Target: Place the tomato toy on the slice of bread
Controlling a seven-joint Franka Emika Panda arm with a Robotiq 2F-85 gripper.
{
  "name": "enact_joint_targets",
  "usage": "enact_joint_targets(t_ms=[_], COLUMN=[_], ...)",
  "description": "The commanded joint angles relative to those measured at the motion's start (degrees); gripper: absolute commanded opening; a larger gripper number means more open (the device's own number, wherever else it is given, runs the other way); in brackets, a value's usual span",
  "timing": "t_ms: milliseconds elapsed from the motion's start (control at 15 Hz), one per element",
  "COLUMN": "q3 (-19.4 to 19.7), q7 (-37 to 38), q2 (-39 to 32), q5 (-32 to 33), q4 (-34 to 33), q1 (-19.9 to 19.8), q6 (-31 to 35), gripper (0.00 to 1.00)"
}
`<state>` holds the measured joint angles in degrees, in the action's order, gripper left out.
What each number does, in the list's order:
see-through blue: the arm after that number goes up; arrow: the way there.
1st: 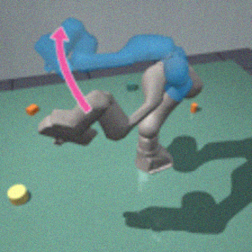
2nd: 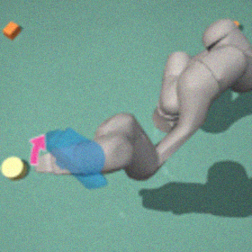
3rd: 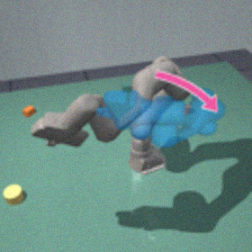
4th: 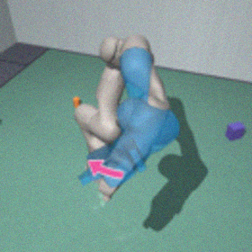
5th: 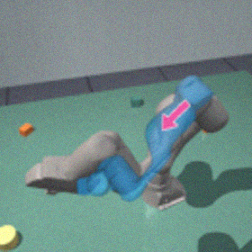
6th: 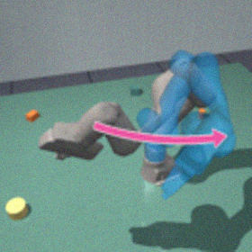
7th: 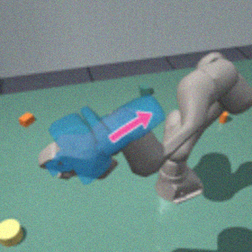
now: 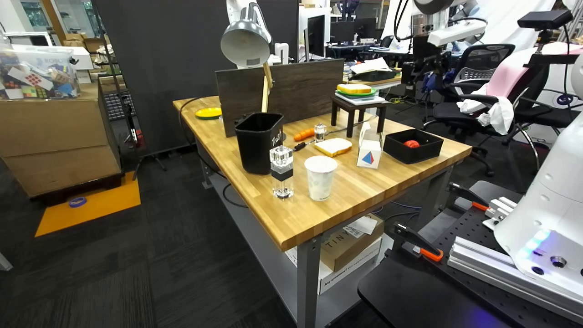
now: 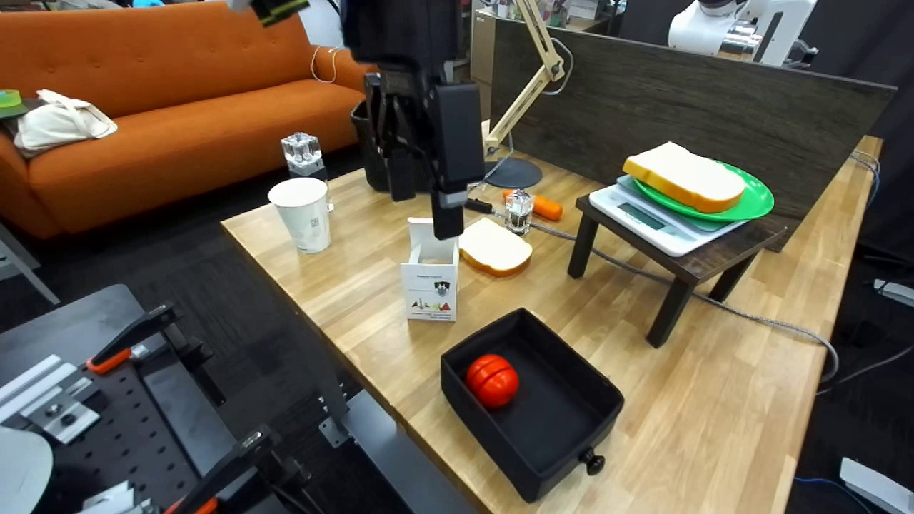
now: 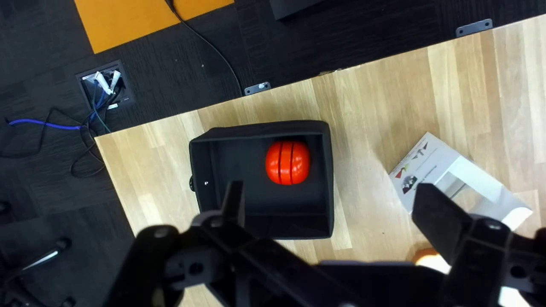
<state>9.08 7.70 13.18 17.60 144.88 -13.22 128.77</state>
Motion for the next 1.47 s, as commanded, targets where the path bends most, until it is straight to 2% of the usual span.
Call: enact_joint_targets(t_ms=[0,267,333,533,1200,1267,1400], q3=[1.8,3.5,3.4,4.1,4.0,3.8,4.1], q7=[-1.5,-1.2,-0.2,-0.3,-0.3,-1.5,-0.2], q2=[-8.5,-18.5,-14.7,-19.1,-18.9,-19.5,-21.3], q5=[-1.9,-2.4,-1.4,-1.5,-1.5,-3.6,-3.5], q4=[-3.8,-8.1,-5.3,-7.9,-8.2,-8.6,-9.8], q1=[-0.2,-0.4,0.2,0.4,0.4,0.2,0.2], q6=[3.6,6.6,6.0,6.5,6.5,6.3,6.3], gripper=[1.0,1.0,1.0,1.0,1.0,1.0,1.0])
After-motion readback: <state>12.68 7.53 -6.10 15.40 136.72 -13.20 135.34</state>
